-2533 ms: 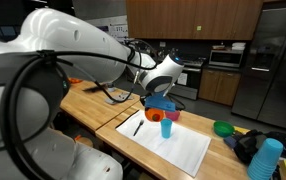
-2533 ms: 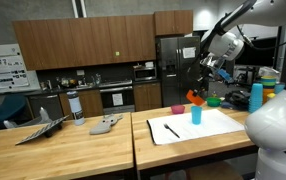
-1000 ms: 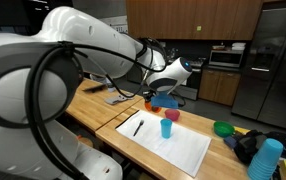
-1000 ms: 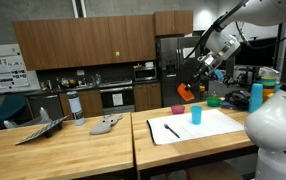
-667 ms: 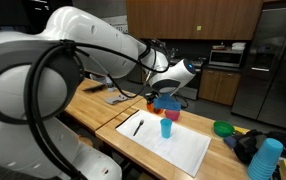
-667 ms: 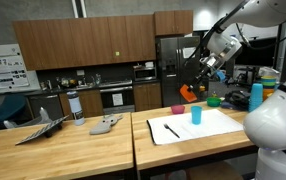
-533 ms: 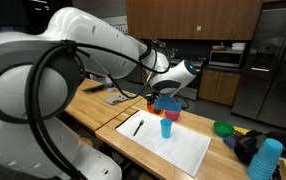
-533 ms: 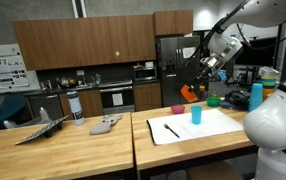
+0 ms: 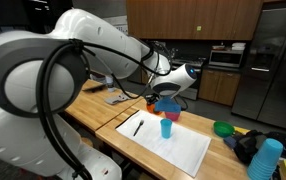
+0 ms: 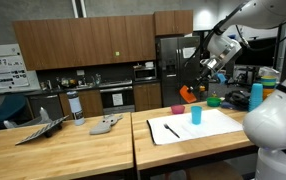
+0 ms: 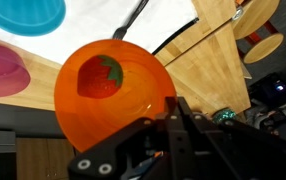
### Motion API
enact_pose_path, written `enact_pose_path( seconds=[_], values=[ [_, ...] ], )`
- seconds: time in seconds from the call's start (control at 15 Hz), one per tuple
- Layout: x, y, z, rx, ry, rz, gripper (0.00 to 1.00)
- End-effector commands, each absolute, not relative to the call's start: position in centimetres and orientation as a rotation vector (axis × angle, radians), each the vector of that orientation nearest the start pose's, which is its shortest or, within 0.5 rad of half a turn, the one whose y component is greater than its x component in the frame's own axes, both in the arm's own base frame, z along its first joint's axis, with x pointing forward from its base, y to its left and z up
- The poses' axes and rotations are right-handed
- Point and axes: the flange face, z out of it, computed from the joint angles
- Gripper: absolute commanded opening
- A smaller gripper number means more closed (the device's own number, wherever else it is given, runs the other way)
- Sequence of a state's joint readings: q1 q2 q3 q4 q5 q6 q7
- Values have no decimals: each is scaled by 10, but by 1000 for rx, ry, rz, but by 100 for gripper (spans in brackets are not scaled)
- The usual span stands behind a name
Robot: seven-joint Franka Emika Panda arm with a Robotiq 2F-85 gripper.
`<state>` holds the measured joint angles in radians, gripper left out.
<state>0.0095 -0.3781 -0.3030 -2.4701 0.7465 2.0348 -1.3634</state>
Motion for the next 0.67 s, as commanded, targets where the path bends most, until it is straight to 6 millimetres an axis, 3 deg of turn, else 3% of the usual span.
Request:
enact_pose_path(
  seconds=[0.0,0.6],
  values=[
    [424,-92,431,-2295,-884,-668,1],
    [430,-101,412,-2285,-891,-656,1]
  ],
)
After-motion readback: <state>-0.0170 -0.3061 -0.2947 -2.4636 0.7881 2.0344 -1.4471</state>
